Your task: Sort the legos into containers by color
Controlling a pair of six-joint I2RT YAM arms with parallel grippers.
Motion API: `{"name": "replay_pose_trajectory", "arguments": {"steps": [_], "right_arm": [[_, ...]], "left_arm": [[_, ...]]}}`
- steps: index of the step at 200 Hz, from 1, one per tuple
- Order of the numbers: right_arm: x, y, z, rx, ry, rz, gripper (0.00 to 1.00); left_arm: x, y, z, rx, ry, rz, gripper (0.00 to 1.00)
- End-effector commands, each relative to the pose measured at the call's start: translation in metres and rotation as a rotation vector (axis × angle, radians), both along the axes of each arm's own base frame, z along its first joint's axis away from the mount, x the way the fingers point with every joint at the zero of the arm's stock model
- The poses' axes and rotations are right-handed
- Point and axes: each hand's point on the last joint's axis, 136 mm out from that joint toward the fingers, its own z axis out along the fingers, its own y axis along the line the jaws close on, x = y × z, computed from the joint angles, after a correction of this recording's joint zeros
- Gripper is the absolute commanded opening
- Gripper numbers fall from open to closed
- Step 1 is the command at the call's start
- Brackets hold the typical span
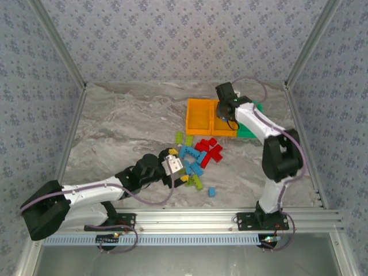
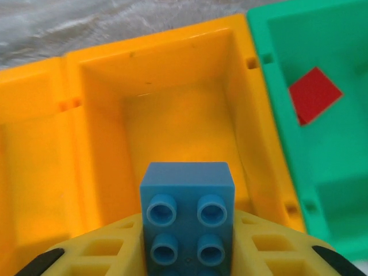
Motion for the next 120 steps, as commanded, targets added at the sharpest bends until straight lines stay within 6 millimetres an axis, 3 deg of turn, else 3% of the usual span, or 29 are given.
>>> {"name": "replay_pose_trajectory", "arguments": {"steps": [1, 21, 38, 59, 93, 116, 120], "right_arm": [[0.015, 0.003, -0.019, 0.023, 0.065, 0.043, 0.4], [0.019, -0.004, -0.021, -0.003, 0.075, 0.025, 0.46], [0.014, -0.009, -0.004, -0.005, 0.045, 0.023, 0.54], [-0.003, -0.012, 0.021, 0.036, 0.008, 0.018, 0.55], [-0.064, -0.002, 0.071, 0.145, -0.098, 0.078, 0.57], [-0.13, 0.018, 0.108, 0.16, -0.171, 0.221, 0.65], [-0.145, 0.019, 0.099, 0.149, -0.147, 0.246, 0.67]], "left_arm": [[0.005, 0.005, 0.008, -0.014, -0.047, 0.037, 0.99], [0.009, 0.007, 0.009, -0.005, -0.047, 0.061, 0.99], [0.014, 0.012, 0.011, 0.002, -0.047, 0.105, 0.99], [0.025, 0.019, 0.015, -0.028, -0.012, 0.179, 0.99], [0.049, 0.033, 0.038, -0.198, 0.182, 0.38, 0.99], [0.063, 0.055, 0.048, -0.304, 0.374, 0.652, 0.99], [0.063, 0.059, 0.048, -0.318, 0.415, 0.696, 0.99]]}}
